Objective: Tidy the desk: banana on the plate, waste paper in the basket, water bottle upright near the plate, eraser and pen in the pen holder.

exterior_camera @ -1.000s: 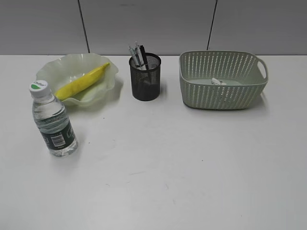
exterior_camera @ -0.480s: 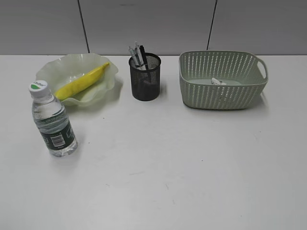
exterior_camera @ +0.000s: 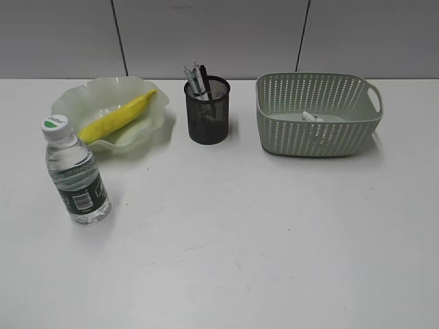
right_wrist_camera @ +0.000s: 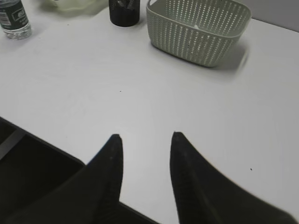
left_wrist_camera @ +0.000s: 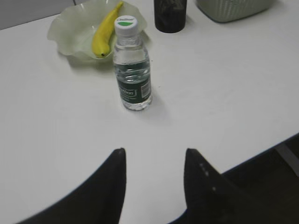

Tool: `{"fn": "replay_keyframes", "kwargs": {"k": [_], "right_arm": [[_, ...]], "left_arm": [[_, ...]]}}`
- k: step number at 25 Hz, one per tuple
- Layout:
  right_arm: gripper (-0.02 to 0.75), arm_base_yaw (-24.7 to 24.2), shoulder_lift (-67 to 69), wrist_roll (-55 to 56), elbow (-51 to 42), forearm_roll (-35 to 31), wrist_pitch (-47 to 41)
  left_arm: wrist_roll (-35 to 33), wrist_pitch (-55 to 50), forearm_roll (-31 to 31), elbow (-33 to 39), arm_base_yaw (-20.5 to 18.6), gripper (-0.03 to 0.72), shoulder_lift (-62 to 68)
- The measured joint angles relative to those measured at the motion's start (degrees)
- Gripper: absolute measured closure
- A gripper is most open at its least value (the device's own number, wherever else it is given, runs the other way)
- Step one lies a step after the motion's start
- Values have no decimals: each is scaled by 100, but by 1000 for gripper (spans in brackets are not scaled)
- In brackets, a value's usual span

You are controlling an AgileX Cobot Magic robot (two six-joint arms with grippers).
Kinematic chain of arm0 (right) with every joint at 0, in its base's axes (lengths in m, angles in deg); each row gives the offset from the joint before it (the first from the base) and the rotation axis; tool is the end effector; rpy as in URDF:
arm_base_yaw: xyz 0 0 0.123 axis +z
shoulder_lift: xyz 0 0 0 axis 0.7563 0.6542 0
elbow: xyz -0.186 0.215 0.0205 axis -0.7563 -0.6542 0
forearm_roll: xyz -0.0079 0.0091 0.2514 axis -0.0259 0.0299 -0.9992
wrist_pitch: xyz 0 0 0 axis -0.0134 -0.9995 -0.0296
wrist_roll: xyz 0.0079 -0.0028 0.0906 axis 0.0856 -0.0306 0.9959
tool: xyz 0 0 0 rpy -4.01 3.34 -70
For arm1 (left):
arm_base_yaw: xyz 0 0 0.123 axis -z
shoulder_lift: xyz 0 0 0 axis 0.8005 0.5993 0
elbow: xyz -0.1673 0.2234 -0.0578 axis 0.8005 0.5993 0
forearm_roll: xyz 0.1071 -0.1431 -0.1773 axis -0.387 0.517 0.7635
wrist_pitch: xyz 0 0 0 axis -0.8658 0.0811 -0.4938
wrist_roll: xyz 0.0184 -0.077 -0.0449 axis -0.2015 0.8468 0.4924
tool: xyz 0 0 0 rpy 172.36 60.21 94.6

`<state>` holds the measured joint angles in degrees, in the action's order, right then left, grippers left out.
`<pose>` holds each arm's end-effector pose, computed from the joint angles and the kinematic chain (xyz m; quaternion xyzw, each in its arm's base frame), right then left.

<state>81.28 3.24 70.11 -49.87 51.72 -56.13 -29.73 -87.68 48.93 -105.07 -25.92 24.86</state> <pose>-0.0030 -0.0073 0.2817 -0.2257 0.8120 0.1251 0.5236 0.0060 -0.0017 0.2878 0.2008 0.8439 -0.1113 0.4849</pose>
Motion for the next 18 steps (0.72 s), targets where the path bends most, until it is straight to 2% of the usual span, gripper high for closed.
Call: {"fn": "replay_keyframes", "kwargs": {"k": [2,7,11,13,18], "right_arm": [[451,-346,0,0,0,-6,0],[451,-1738,0,0,0,-17,0],[451,-2551,0,0,0,-19,0],[451,-2689,0,0,0,-19,0],[451,-2716,-11,0,0,-24,5]], "left_arm": [[0,0,2,0,-310,379,0],[0,0,7,0,-1576,379,-83],[0,6,7,0,-2350,379,-323],[0,17,7,0,-2489,379,-490],[0,22,15,0,-2515,379,-569]]}}
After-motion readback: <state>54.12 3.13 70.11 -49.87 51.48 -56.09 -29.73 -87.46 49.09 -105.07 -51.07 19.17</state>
